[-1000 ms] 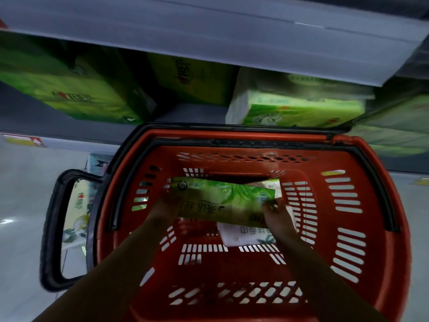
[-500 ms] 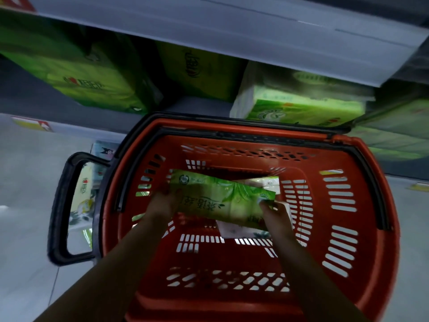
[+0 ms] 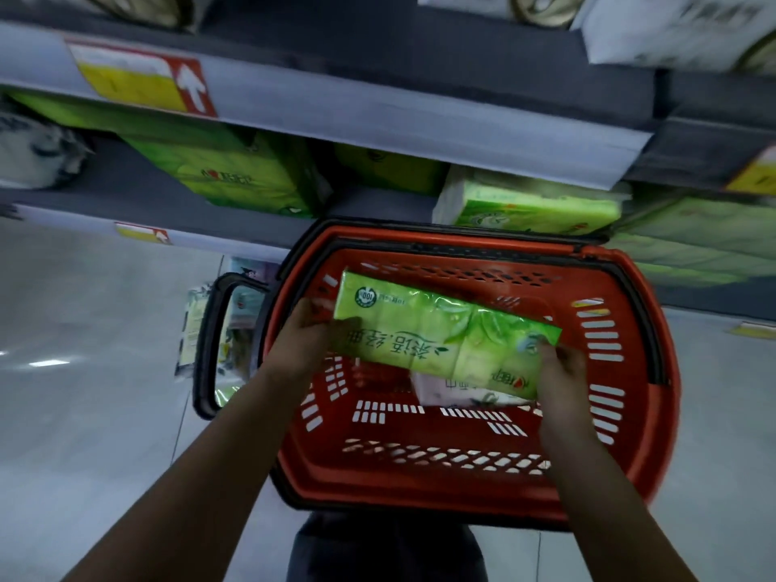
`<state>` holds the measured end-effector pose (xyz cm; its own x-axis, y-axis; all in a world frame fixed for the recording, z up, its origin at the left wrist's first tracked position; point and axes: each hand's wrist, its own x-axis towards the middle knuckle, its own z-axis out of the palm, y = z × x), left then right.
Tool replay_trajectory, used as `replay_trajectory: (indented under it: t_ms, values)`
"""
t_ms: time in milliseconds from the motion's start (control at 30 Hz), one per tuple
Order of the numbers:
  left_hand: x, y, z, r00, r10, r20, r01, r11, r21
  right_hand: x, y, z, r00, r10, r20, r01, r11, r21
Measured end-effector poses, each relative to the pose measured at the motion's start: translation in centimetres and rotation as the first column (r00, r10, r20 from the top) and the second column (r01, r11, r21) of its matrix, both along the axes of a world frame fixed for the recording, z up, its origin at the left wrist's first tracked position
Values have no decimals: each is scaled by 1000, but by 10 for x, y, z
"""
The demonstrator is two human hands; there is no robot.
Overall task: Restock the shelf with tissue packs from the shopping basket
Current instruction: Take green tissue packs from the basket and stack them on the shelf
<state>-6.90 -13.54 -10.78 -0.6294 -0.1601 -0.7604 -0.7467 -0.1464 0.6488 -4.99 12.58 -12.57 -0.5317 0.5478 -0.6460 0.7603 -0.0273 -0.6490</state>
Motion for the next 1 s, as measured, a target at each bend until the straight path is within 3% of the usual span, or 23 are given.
replay_trajectory:
  t_ms: [133,533,667,1000]
  values:
    - [-1,-2,41,998,-59,-24,60,998,37,-3,1,37,997,36,-67,-35,999,19]
    - [-12,5,164,972,52,-228,16,957,289,8,6,140,994,-54,-98,37,986,-164]
    - [-19,11,207,949,87,-302,7,955,296,3,10,179,991,-85,-108,58,971,-231]
    - [-22,16,341,910,117,-397,19,946,323,-3,21,321,985,34,-169,-80,957,-278]
